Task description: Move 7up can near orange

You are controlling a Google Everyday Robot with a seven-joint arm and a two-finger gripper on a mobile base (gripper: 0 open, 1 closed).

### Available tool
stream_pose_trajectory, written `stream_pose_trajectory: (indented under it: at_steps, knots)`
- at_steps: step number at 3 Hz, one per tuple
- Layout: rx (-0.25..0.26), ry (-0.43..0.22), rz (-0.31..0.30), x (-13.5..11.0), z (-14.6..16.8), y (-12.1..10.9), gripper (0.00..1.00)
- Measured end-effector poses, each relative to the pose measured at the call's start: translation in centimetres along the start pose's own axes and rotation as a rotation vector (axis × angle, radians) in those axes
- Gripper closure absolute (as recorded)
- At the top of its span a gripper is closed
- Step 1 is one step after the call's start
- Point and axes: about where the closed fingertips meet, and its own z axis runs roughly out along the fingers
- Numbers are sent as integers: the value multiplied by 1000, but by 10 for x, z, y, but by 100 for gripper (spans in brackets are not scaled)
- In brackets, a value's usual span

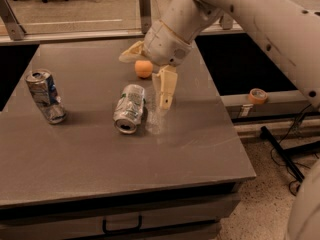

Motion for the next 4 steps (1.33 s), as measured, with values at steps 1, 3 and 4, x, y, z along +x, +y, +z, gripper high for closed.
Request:
stream_pose_trajectory:
  at_steps: [1,3,4]
  knots:
    - [-34,207,-199,-16,2,-7,0]
    - [-94,571,-577,14,-8,-7,0]
    - [-146,586,-715,21,-5,-4,0]
